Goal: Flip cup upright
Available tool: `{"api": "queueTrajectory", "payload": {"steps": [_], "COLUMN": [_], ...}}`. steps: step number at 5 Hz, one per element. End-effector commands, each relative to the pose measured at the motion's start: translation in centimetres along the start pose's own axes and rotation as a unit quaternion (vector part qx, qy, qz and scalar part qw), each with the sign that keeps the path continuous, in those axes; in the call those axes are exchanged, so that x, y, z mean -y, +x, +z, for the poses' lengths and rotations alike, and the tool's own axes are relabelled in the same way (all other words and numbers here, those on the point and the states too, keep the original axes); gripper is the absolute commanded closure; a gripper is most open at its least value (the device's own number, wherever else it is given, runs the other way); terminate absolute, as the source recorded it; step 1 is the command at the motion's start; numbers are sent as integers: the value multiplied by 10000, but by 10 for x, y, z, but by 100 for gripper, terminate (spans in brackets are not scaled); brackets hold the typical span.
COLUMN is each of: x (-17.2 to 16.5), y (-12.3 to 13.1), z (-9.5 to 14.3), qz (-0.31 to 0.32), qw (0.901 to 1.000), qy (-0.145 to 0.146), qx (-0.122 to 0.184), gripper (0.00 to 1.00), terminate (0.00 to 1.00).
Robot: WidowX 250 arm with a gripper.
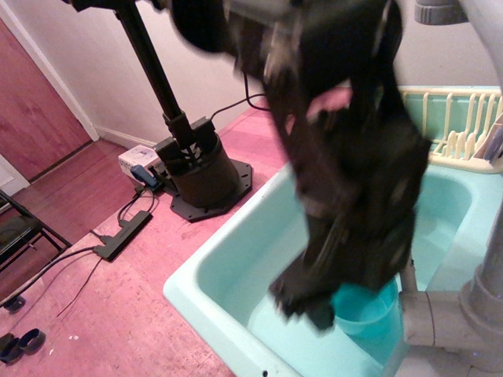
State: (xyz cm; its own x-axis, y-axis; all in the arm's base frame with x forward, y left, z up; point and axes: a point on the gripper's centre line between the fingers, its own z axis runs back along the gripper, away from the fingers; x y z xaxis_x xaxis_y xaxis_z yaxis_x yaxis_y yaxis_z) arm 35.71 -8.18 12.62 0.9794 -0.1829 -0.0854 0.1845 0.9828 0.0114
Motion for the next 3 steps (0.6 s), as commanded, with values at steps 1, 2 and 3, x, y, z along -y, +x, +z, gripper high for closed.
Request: {"api": "queueTrajectory", "payload": {"steps": [1,2,3], "x": [-24,-17,-17], "y": [-28,-35,-35], "z": [99,89,89], "qz": [165,65,65], "qw": [9989,9992,9992], "qy": [147,-251,-251], "qx": [402,314,314], "gripper": [0,0,0], "terminate": [0,0,100]}}
